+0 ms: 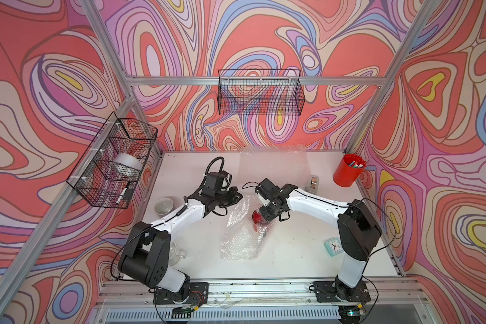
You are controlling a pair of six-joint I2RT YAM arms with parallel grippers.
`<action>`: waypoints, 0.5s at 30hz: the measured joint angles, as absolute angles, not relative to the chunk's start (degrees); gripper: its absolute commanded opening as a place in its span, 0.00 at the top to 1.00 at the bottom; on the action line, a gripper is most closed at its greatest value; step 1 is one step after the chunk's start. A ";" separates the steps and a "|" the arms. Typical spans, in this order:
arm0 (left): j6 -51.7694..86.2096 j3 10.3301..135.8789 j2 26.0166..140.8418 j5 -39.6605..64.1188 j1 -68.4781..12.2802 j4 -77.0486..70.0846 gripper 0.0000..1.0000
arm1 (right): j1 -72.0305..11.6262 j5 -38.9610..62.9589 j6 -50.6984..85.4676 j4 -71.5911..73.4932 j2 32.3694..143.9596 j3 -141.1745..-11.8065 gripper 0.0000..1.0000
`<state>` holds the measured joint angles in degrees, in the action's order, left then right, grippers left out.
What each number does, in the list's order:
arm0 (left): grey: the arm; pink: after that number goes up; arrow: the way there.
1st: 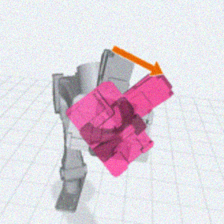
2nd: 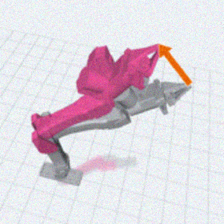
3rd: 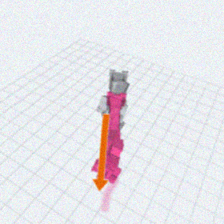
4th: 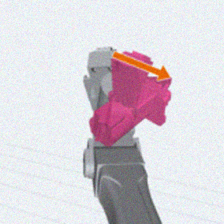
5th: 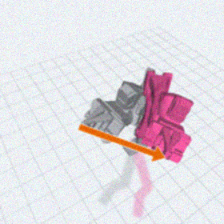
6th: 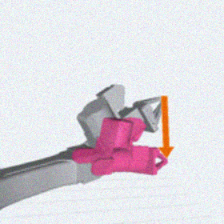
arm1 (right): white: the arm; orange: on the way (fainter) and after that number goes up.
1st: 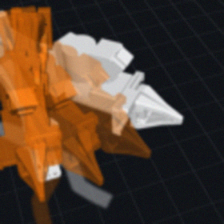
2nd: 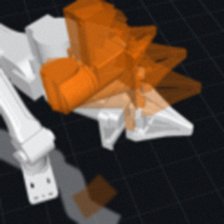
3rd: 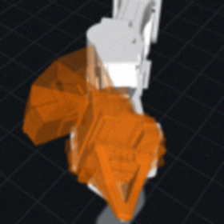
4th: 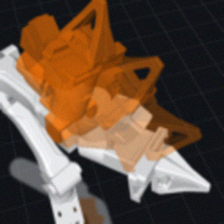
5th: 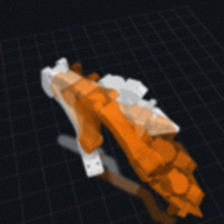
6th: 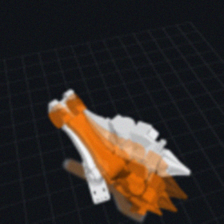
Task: Wrap mugs in bubble wrap
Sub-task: Wrap the mug in bubble wrap.
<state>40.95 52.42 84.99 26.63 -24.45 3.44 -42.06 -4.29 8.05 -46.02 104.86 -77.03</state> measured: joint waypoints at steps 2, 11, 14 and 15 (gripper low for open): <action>42.11 51.37 83.83 26.96 -26.35 2.35 1.00 | -42.06 -4.01 9.04 -45.89 104.86 -77.03 0.77; 45.43 47.88 80.71 26.63 -33.04 -0.05 1.00 | -42.06 -2.81 14.76 -43.38 104.27 -76.53 0.62; 45.80 47.57 80.71 26.11 -35.03 -0.03 1.00 | -42.06 -2.48 16.60 -41.95 103.07 -75.13 0.62; 45.89 47.48 80.71 25.91 -35.57 -0.03 1.00 | -42.04 -2.28 17.26 -41.65 102.37 -74.52 0.62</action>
